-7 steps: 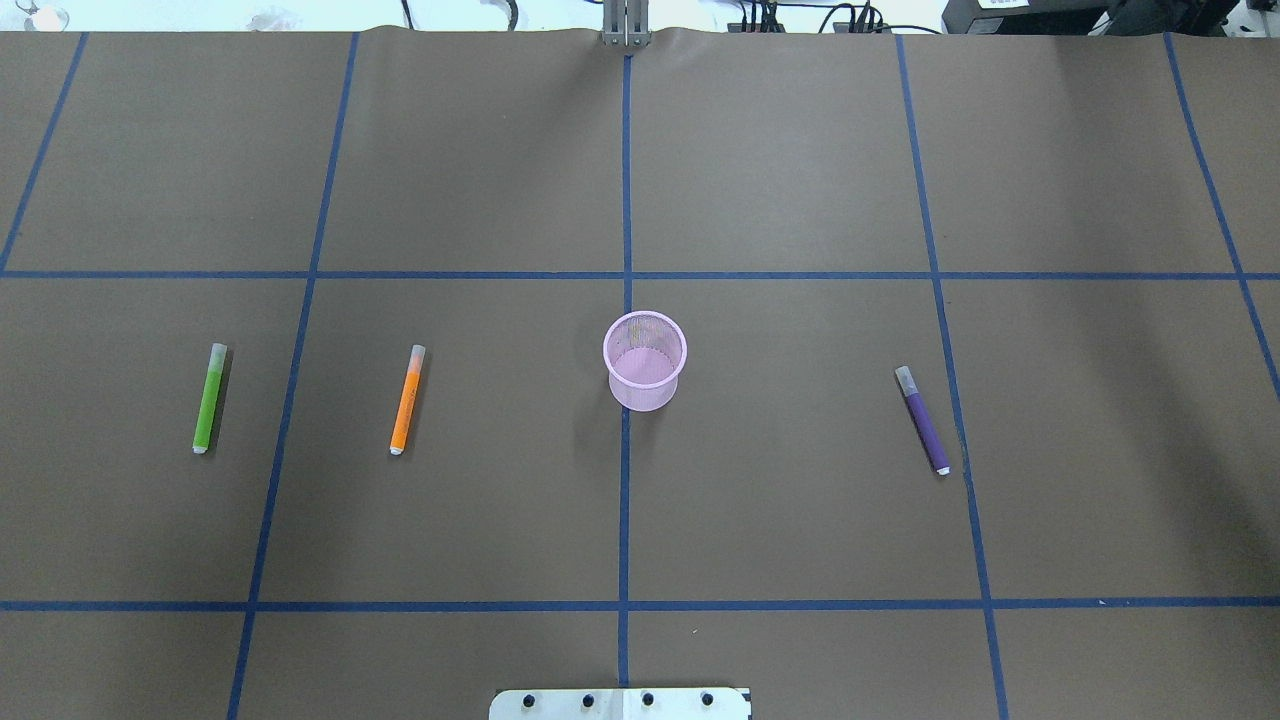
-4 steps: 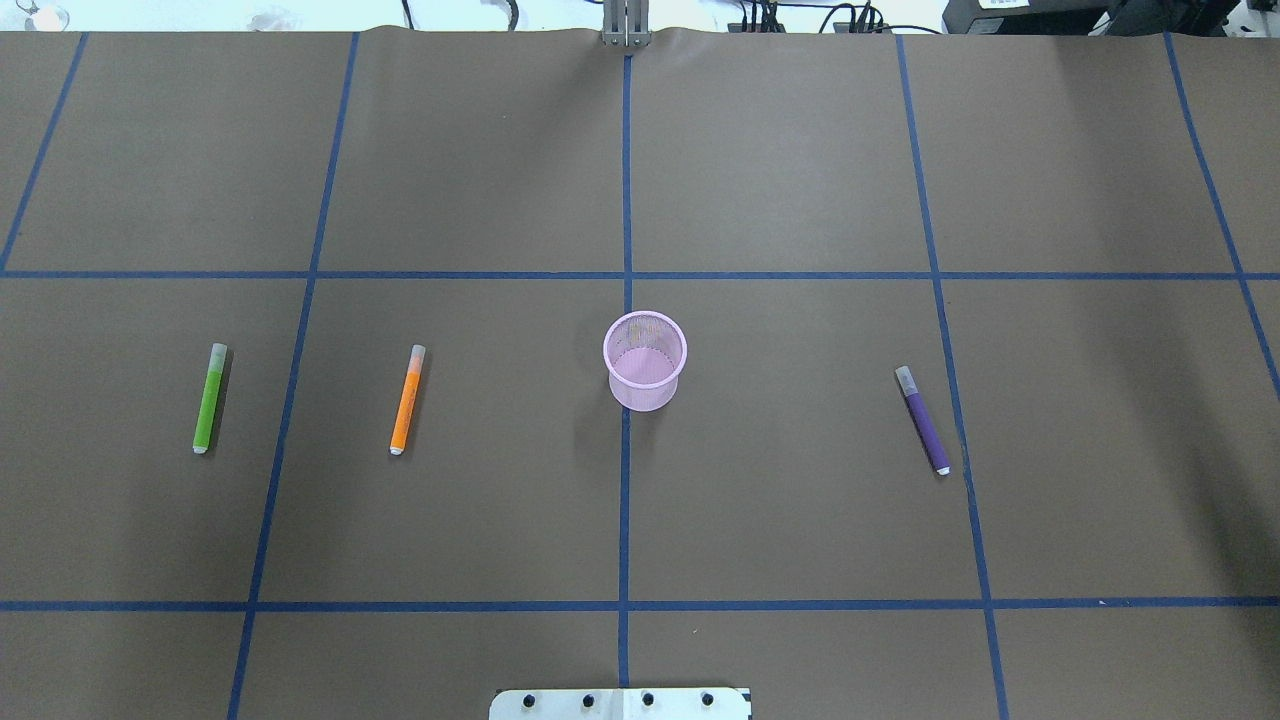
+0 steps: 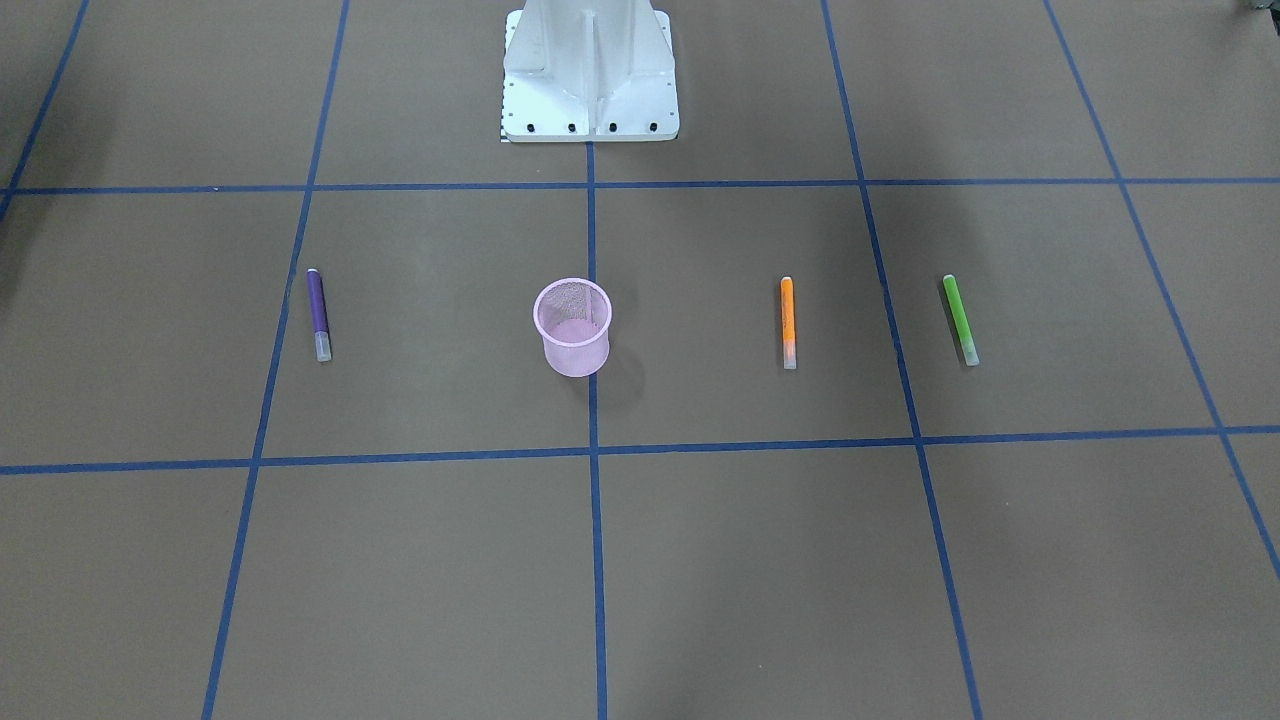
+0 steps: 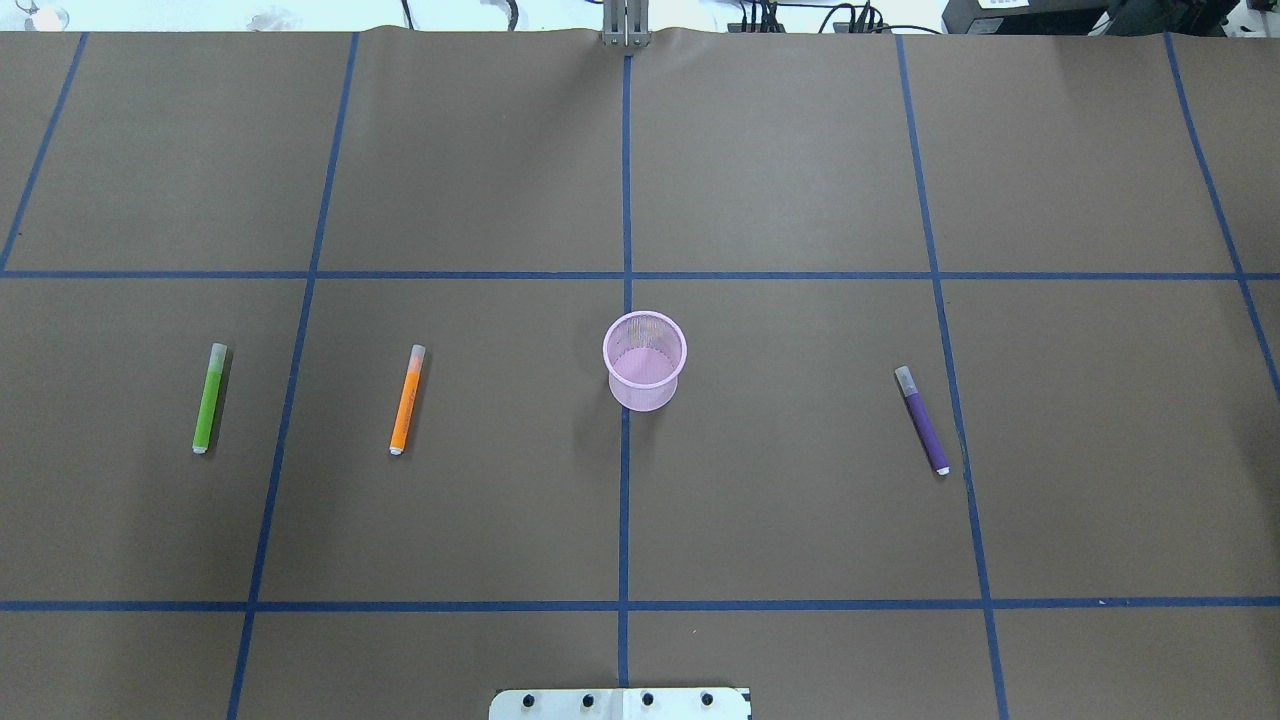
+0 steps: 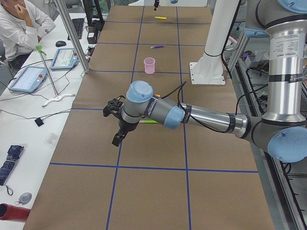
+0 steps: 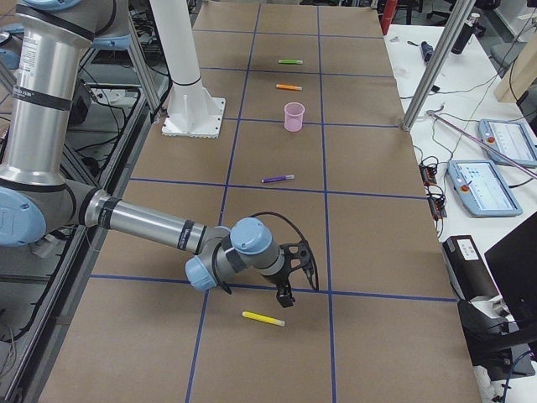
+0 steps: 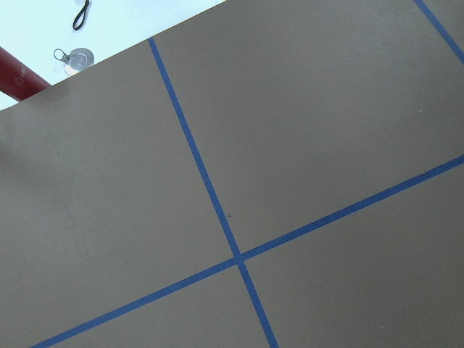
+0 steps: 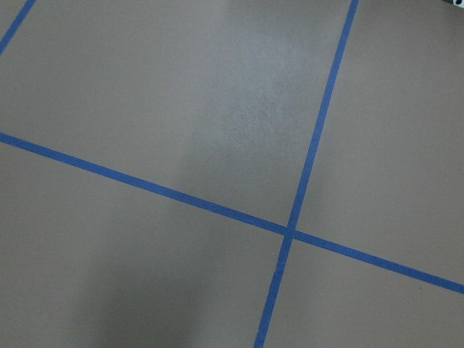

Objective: Collect pens into pen holder

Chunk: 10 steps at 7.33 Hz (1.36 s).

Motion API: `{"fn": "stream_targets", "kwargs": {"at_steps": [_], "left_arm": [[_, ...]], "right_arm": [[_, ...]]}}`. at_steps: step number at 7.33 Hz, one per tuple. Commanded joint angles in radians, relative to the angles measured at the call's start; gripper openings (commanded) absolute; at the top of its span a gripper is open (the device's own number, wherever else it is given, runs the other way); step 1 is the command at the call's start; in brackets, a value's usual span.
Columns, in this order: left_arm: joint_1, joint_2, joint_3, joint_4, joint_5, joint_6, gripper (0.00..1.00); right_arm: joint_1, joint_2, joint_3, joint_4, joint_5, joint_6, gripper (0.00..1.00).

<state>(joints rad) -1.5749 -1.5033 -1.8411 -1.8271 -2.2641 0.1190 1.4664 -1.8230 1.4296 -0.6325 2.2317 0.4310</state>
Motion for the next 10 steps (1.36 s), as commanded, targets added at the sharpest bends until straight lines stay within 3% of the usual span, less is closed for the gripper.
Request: {"fn": "stream_targets", "kwargs": {"at_steps": [1,4,6,8,10], "left_arm": [[0.001,0.0,0.008,-0.021,0.0,0.001,1.0],[0.001,0.0,0.017,-0.043,0.0,-0.001,1.0],[0.001,-0.002,0.017,-0.044,0.0,-0.001,1.0],[0.001,-0.002,0.017,-0.044,0.0,-0.001,1.0],[0.001,-0.002,0.017,-0.044,0.0,0.001,1.0]], "right_arm": [[-0.001,0.01,-0.11,0.096,-0.003,0.092,0.97],[-0.033,0.041,-0.136,0.097,-0.058,0.098,0.96],[-0.118,0.041,-0.14,0.099,-0.163,0.1,0.93],[-0.132,0.039,-0.178,0.137,-0.159,0.104,0.81],[-0.136,0.022,-0.227,0.271,-0.155,0.252,0.7]]}}
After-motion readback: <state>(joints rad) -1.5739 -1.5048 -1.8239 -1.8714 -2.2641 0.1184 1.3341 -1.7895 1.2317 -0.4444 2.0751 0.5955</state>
